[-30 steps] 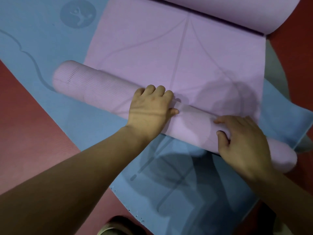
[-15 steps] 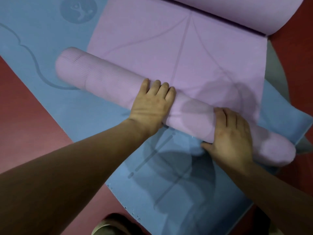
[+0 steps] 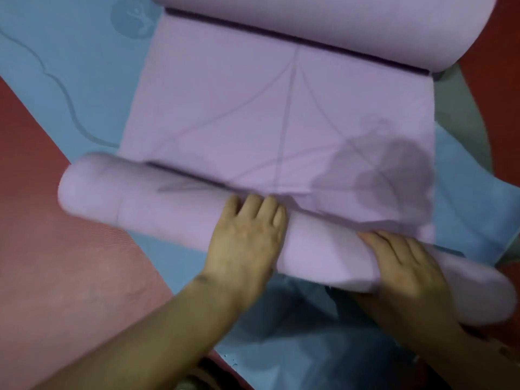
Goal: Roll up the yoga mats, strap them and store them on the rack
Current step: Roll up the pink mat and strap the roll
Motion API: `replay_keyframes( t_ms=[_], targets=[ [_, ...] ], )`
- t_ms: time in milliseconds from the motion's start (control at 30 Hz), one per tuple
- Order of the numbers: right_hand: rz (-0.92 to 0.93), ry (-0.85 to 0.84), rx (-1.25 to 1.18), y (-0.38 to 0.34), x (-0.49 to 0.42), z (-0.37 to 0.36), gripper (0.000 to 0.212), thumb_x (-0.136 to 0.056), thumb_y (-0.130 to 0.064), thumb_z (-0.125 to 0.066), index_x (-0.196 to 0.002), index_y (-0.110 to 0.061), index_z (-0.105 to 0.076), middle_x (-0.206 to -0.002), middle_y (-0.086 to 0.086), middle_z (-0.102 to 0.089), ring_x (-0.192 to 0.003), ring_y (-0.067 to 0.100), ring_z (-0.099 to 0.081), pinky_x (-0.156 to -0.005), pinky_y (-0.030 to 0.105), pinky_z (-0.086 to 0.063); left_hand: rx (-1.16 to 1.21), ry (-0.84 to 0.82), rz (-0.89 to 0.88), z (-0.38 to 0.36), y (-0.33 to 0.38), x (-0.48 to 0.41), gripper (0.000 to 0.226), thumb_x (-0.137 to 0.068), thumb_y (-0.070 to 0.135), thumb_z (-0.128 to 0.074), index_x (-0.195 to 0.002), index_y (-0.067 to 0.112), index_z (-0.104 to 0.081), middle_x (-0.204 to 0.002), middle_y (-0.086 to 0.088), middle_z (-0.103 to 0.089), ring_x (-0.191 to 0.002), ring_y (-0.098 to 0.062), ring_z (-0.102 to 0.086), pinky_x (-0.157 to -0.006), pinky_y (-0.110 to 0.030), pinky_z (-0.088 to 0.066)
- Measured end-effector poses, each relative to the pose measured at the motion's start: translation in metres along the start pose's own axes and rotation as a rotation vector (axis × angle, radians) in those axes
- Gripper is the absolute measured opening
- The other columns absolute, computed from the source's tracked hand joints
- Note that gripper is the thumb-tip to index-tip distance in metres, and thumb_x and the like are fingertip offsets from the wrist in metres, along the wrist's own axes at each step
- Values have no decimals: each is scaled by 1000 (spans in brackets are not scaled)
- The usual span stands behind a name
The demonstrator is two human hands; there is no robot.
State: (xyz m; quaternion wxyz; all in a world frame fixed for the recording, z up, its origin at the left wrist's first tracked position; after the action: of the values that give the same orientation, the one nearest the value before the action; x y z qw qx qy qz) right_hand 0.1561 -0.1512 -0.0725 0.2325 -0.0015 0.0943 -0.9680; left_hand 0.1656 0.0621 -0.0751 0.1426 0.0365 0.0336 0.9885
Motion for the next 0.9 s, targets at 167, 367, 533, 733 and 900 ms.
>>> replay_keyframes(
  t_ms=[167,367,533,733,900],
  targets=[
    [6,-255,-36,7,11,-12,80,-56,-44,-80,-127,-14,-62,-120,7,-58,-104,35,-58,-86,45,-47,118,-83,85,-20,11,41,83,-36,39,-84,-108,8,-55,-106,-13,-59,-99,-34,-55,-93,-45,-43],
    [-25,-397,-49,21,-13,-12,101,-40,-60,-70,-135,-34,-49,-111,-5,-44,-96,24,-44,-81,39,-45,158,-115,104,-16,-1,31,84,-37,59,-84,-104,13,-61,-102,-8,-53,-91,-29,-50,-85,-41,-42],
    [-9,-400,-84,26,-32,-4,92,-36,-59,-73,-119,-32,-44,-100,-12,-47,-90,19,-49,-74,32,-41,235,-60,68,-9,-15,19,85,-45,63,-84,-109,12,-60,-99,-3,-58,-87,-26,-55,-82,-40,-46],
    [-16,-394,-92,29,-36,-2,80,-50,-54,-78,-121,-31,-48,-113,-2,-48,-100,22,-45,-81,33,-38,253,-126,113,-10,-26,7,80,-54,72,-71,-110,15,-63,-110,-5,-56,-100,-28,-52,-90,-42,-45],
    [-12,-336,-22,24,-43,5,87,-50,-32,-77,-131,-24,-48,-110,7,-53,-97,31,-50,-81,40,-47,249,-185,132,-2,-32,-6,83,-64,77,-54,-125,22,-60,-116,-2,-51,-109,-26,-47,-96,-41,-39]
  ],
)
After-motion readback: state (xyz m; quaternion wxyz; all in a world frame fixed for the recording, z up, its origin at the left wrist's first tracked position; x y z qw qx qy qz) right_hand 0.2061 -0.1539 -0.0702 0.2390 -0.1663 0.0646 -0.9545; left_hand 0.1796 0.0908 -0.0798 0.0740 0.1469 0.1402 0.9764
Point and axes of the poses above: each hand's wrist, its own x-axis away from the middle knuckle, its own z-axis out of the back of the hand, y = z × x, the point moved 6 cm from there along -x, towards the middle knuckle
